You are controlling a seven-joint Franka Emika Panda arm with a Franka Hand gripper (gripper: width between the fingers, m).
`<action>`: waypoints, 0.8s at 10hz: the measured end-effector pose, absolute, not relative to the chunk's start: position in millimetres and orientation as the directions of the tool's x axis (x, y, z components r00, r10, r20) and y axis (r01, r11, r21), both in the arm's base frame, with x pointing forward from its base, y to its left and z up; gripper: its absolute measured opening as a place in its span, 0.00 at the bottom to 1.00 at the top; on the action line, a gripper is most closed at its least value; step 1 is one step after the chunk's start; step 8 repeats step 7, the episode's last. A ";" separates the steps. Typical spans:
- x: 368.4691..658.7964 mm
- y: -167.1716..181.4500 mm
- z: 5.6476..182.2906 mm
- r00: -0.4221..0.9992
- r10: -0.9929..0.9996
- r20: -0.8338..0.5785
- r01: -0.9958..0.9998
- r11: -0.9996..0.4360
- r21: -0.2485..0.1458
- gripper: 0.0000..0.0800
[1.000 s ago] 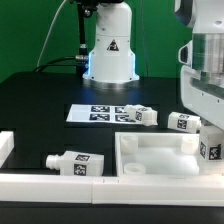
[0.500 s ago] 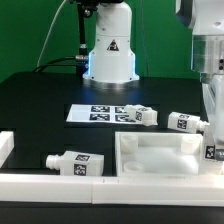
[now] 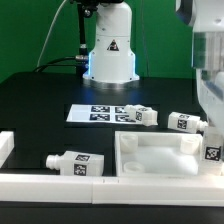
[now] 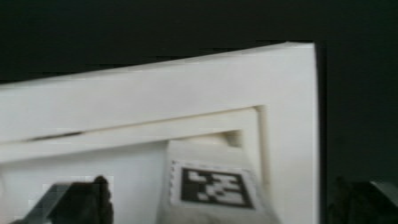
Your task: Assemble one leg
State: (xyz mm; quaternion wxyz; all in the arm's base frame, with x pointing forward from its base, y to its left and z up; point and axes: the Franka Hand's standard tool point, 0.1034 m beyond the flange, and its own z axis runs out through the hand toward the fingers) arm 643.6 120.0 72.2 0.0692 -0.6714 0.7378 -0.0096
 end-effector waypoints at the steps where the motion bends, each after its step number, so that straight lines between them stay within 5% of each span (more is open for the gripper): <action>1: 646.1 120.4 88.8 -0.038 -0.995 -0.097 -0.990 0.051 -0.130 0.80; 4: 650.4 127.4 129.5 -0.011 -0.992 -0.122 -0.985 0.032 -0.172 0.81; 8: 648.5 126.9 123.1 -0.011 -0.993 -0.118 -0.986 0.030 -0.163 0.81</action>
Offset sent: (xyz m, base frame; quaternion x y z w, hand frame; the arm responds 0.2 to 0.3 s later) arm -0.0020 0.0022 0.0413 0.0163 0.0008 -0.0053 0.9999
